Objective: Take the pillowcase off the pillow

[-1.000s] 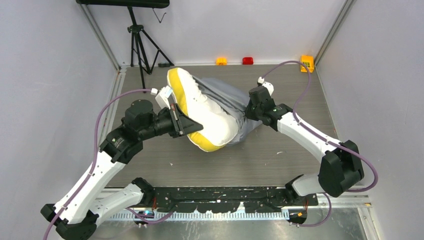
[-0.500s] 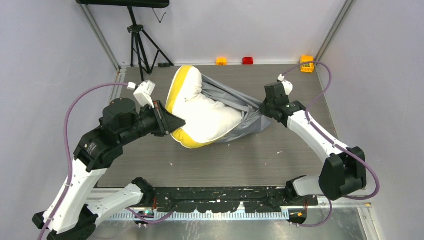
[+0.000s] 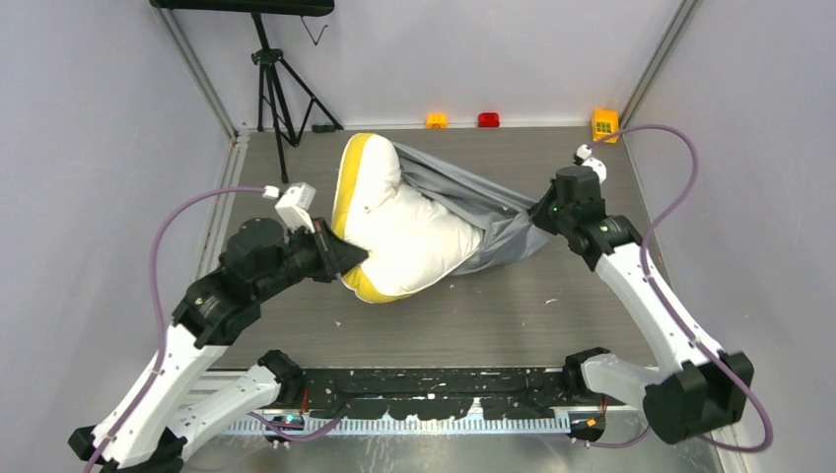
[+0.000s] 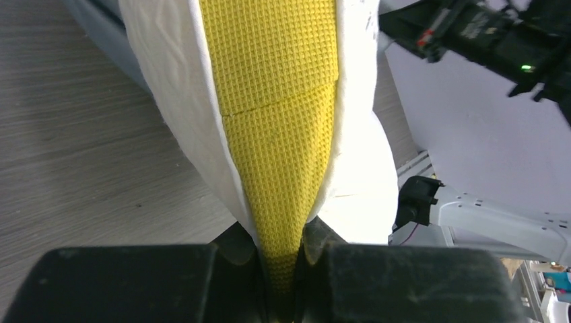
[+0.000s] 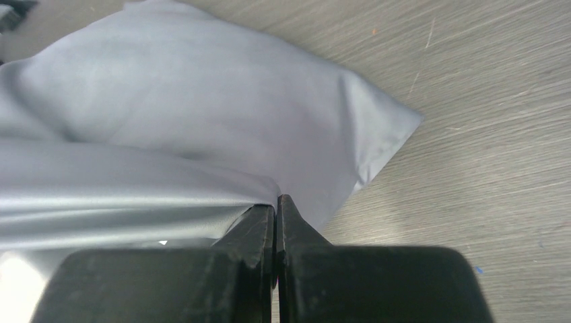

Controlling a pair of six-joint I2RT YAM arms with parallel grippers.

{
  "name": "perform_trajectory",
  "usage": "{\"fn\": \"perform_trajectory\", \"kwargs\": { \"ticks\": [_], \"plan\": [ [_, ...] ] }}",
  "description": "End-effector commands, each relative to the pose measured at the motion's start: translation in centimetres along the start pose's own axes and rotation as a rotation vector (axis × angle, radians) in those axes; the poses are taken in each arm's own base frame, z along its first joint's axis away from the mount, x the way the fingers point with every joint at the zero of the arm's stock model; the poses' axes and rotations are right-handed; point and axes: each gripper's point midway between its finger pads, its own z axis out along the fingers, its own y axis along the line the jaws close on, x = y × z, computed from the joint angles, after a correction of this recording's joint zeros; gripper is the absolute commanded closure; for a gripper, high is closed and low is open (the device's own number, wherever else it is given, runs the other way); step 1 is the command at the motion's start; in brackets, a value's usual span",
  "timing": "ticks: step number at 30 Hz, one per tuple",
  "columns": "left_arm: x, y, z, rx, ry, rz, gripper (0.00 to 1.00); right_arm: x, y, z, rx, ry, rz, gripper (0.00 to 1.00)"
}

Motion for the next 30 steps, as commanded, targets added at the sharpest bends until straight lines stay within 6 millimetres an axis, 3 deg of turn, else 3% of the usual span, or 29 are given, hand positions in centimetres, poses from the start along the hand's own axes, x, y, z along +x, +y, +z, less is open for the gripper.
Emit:
{"fn": "perform_trajectory", "kwargs": {
  "ticks": [1,7,10,11,12,13,15,18,21,24,25,28,30],
  "plan": [
    [-0.9,-0.8,3.7,0.085,-0.061,-0.014,1.0,-3.5,-2.2,-3.7,0.059,-0.162,-0.015,0.96],
    [4.6,1.9,8.3,0.06,0.132,0.004,1.0,-4.5,-3.4,-7.6,0.079,-0.226,-0.019,0.96],
    [6.3,3.9,9.2,-0.007,0.199,0.05,1.0,-5.1,-3.4,-9.2,0.051,-0.273,-0.016,0.93],
    [6.7,4.6,9.4,-0.032,0.214,0.068,1.0,-5.3,-3.2,-9.6,0.031,-0.285,-0.023,0.87],
    [7.2,5.3,9.6,-0.057,0.226,0.081,1.0,-5.4,-2.8,-9.9,0.009,-0.29,-0.031,0.71],
    [7.7,6.0,9.7,-0.077,0.239,0.096,1.0,-5.4,-2.2,-10.1,-0.025,-0.288,-0.045,0.48],
    [8.7,7.1,10.0,-0.104,0.263,0.109,1.0,-5.1,-0.5,-10.2,-0.109,-0.257,-0.074,0.25],
    [10.5,7.8,10.3,-0.098,0.317,0.096,1.0,-4.2,2.6,-9.8,-0.249,-0.16,-0.111,0.16],
    [12.1,7.9,10.7,-0.069,0.353,0.064,1.0,-3.0,6.0,-9.0,-0.398,-0.048,-0.132,0.14],
    [13.4,9.0,10.6,-0.091,0.372,0.045,0.98,-2.1,8.2,-8.0,-0.457,0.01,-0.165,0.13],
    [13.7,9.4,10.5,-0.106,0.378,0.042,0.93,-1.6,8.9,-7.5,-0.461,0.027,-0.193,0.13],
    [13.4,10.4,9.4,-0.171,0.344,0.033,0.52,0.1,10.8,-6.0,-0.445,0.073,-0.315,0.12],
    [12.2,10.5,8.5,-0.188,0.263,0.028,0.32,1.5,12.4,-4.9,-0.439,0.11,-0.388,0.12]
  ]
}}
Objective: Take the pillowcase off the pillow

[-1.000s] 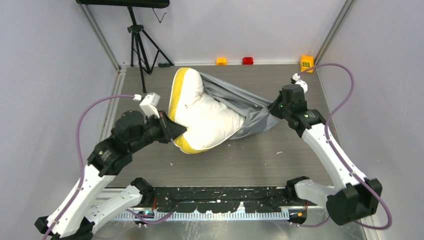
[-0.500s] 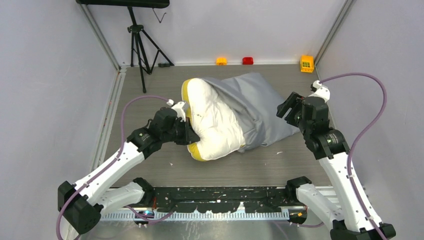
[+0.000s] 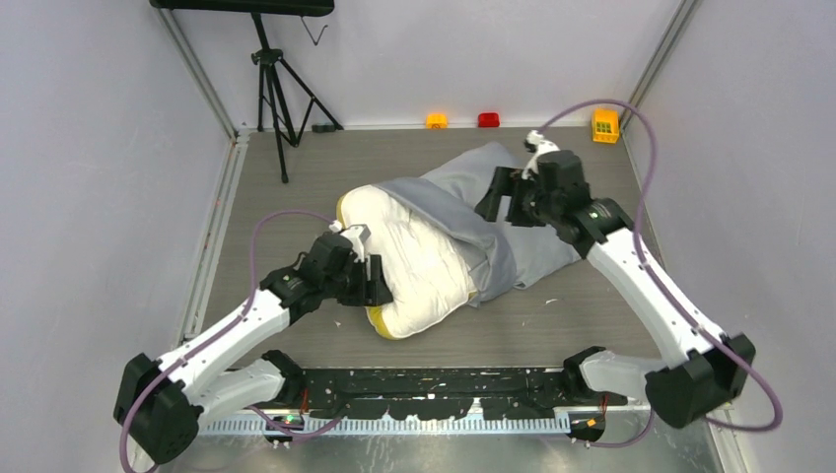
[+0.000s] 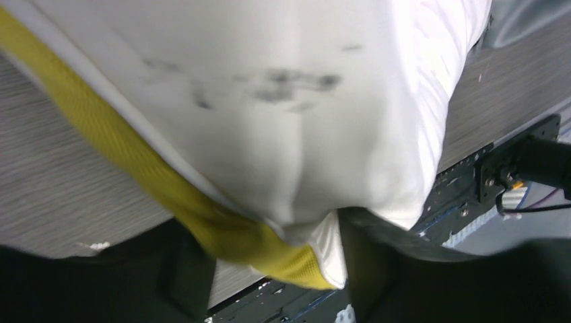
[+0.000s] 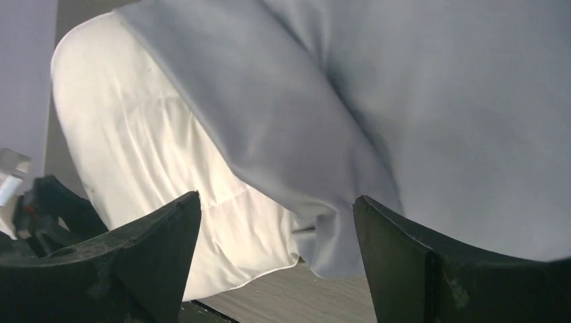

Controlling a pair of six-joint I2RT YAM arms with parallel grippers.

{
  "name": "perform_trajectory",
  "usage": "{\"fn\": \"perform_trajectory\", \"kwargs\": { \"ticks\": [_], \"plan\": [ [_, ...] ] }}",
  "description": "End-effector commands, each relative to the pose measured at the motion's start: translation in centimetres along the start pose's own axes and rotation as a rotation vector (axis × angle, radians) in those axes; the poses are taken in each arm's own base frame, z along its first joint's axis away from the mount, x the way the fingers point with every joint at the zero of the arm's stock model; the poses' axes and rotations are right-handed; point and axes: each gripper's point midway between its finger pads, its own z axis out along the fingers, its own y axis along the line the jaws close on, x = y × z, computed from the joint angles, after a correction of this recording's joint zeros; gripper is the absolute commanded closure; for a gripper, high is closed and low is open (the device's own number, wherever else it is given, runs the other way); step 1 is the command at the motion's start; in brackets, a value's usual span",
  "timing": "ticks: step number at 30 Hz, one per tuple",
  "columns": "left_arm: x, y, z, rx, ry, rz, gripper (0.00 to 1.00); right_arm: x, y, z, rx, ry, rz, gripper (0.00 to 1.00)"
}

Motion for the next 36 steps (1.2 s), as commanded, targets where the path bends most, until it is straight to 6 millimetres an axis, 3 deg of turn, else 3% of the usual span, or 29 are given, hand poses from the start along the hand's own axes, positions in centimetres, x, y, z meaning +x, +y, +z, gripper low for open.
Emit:
{"fn": "perform_trajectory", "kwargs": {
  "ticks": [1,3,7,14,20,25,27,28,30,31,33,34,36],
  "plan": [
    [-2.9,0.1,-2.8,-0.017,-0.211,-0.025,0.24,-1.0,4.6,1.9,-0.074,0.007,-0.175,0.12],
    [-4.2,0.4,-4.4,-0.03,-0.307,-0.049,0.1,-0.4,5.8,3.8,-0.08,0.044,-0.221,0.12],
    [-5.8,1.0,-5.9,-0.078,-0.363,-0.107,0.0,0.2,8.5,7.0,-0.117,0.079,-0.312,0.12],
    [-8.8,4.6,-3.9,-0.101,-0.32,-0.305,0.0,3.0,12.0,12.8,-0.14,0.164,-0.469,0.12],
    [-10.9,6.0,-1.4,-0.044,-0.318,-0.38,0.0,4.9,11.9,16.8,-0.056,0.188,-0.542,0.12],
    [-12.1,5.9,0.7,0.001,-0.306,-0.383,0.02,5.8,11.4,19.0,-0.018,0.191,-0.554,0.12],
    [-12.1,7.0,1.7,-0.041,-0.295,-0.394,0.04,6.3,11.2,19.7,-0.014,0.195,-0.56,0.14],
    [-12.0,7.5,2.1,-0.057,-0.288,-0.398,0.06,6.6,11.0,20.0,-0.013,0.199,-0.564,0.18],
    [-11.9,8.0,3.1,-0.062,-0.274,-0.4,0.17,7.0,10.6,20.5,-0.002,0.198,-0.569,0.41],
    [-12.0,7.9,3.7,-0.043,-0.274,-0.393,0.34,7.1,10.3,20.7,0.008,0.191,-0.562,0.55],
    [-12.1,7.5,4.7,-0.001,-0.251,-0.382,0.89,6.5,9.6,20.9,0.043,0.154,-0.525,0.78],
    [-12.1,7.1,5.1,0.023,-0.227,-0.377,0.99,6.0,9.2,20.9,0.067,0.124,-0.487,0.85],
    [-12.0,6.7,5.6,0.045,-0.184,-0.371,1.0,4.3,7.8,20.6,0.126,0.06,-0.402,0.98]
  ]
}}
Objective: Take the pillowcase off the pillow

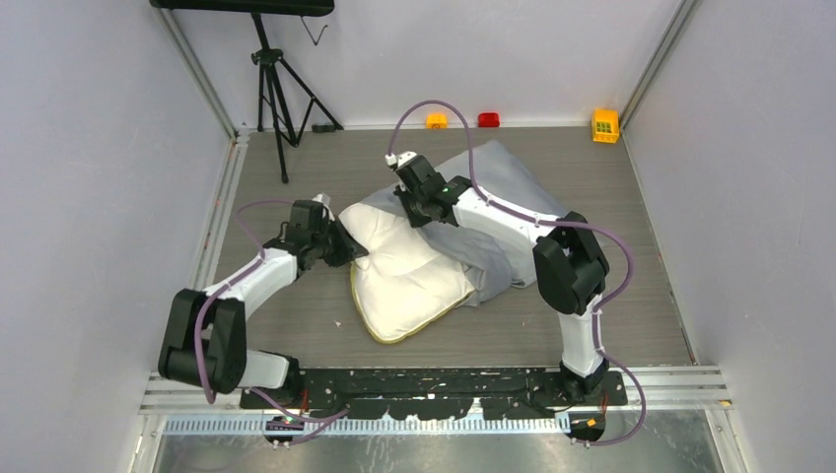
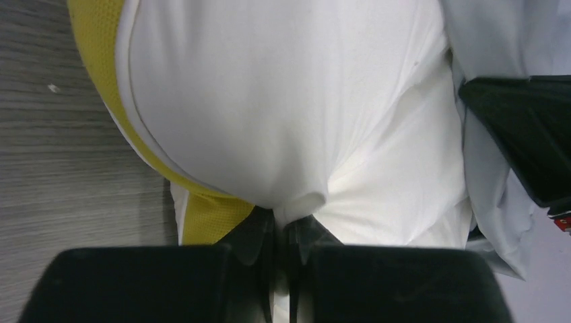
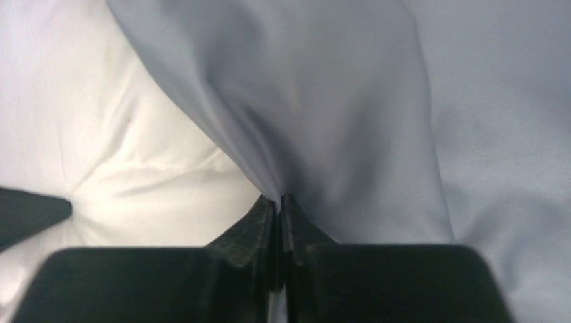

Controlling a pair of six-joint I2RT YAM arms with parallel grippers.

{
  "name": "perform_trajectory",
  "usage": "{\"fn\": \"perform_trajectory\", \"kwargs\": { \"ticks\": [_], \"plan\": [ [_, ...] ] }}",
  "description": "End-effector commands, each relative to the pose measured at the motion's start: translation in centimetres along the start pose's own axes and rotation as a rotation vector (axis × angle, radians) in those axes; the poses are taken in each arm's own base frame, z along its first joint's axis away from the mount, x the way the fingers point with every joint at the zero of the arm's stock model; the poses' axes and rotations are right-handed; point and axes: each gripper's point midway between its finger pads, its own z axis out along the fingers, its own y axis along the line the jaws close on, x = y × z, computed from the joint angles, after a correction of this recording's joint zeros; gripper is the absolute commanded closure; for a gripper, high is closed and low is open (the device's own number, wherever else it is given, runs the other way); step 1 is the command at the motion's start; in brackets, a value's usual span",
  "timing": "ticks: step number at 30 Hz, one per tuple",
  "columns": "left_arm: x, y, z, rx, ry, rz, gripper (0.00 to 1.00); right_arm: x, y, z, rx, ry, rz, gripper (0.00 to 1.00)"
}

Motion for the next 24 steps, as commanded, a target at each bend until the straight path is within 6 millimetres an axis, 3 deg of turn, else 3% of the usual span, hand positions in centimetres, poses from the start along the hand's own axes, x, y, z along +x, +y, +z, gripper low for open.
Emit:
{"fn": "perform_trajectory", "kwargs": {
  "ticks": [1,5,9,14,19,24],
  "plan": [
    [-1.5,-3.0,0.8,0.129,0.011,0.058,1.0,-3.4,-4.2,-1.2,0.14,-0.169,0.2,1.0],
    [-1.0,-3.1,0.2,0.147,0.015,0.086,1.0,-2.5,-11.2,-2.1,0.238,-0.192,0.472,1.0],
    [0.1,-2.9,-1.4,0.156,0.026,0.114,1.0,0.3,-18.2,-2.1,0.267,-0.152,0.732,1.0],
    [2.0,-2.6,-3.4,0.173,0.047,0.105,1.0,3.4,-24.1,-4.0,0.395,-0.169,0.873,1.0],
    [2.0,-1.4,-6.1,0.146,0.012,0.068,1.0,4.6,-27.3,-8.1,0.547,-0.196,0.868,1.0],
    [0.8,-0.6,-8.5,0.091,-0.07,0.074,1.0,3.7,-26.6,-12.7,0.543,-0.216,0.835,1.0]
  ]
}}
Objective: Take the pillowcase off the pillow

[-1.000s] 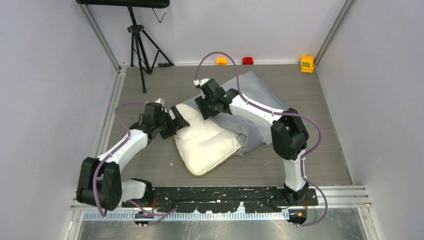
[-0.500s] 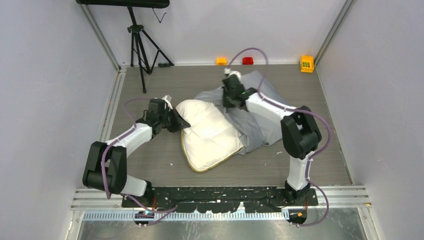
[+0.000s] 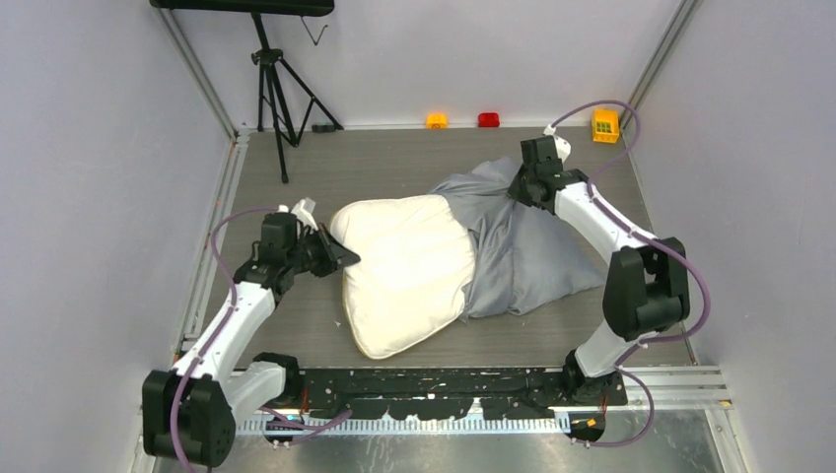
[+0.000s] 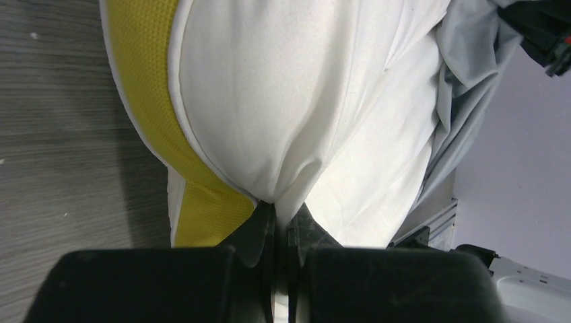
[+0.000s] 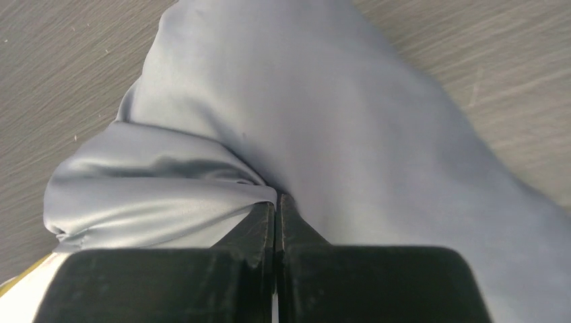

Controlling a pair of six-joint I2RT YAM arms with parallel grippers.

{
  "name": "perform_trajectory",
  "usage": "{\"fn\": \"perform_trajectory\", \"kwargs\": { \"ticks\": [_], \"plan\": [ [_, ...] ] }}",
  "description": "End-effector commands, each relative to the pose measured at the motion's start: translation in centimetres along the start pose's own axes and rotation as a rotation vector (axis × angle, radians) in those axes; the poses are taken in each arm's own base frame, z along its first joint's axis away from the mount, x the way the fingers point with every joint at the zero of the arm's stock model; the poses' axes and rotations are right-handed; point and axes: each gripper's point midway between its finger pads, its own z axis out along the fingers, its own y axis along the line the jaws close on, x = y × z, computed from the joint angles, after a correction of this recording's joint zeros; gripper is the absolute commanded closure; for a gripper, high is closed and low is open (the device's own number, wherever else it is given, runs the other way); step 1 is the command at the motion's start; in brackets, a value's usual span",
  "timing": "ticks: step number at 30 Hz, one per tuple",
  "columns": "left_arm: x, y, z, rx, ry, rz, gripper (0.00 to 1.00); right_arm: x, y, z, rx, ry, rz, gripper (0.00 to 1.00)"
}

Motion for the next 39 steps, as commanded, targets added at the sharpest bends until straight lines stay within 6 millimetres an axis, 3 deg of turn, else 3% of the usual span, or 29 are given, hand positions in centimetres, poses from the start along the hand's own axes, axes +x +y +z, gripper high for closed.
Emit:
{"fn": "perform_trajectory", "kwargs": {
  "ticks": [1,7,10,18,20,29,38,39],
  "plan": [
    [-0.5,1.4,-2.4,-0.098,-0.035,0.011,1.0,-4.8,-3.1,-5.5,0.1,-0.162,0.005,1.0],
    [-1.3,0.7,-3.7,-0.114,-0.056,0.002,1.0,-6.0,-5.5,-12.5,0.123,-0.25,-0.021,1.0],
    [-1.6,0.3,-3.8,-0.108,-0.052,0.006,1.0,-5.2,-5.3,-14.4,0.051,-0.254,-0.022,0.98],
    [-2.4,-0.1,-2.9,-0.105,-0.02,0.005,1.0,-1.6,0.6,-16.0,-0.307,-0.067,-0.079,0.24],
    [-2.6,-0.3,-2.9,-0.107,-0.007,0.017,1.0,-1.0,0.9,-16.4,-0.34,-0.049,-0.1,0.14],
    [-3.2,0.8,-2.5,-0.157,0.011,0.102,1.0,2.9,0.9,-17.3,-0.391,0.052,-0.133,0.12],
    [-8.1,0.3,-0.1,-0.203,-0.078,0.042,1.0,7.0,1.0,-17.8,-0.396,0.14,-0.162,0.11],
    [-8.4,0.2,0.2,-0.201,-0.084,0.031,0.95,7.2,1.0,-17.8,-0.397,0.153,-0.163,0.11]
  ]
}}
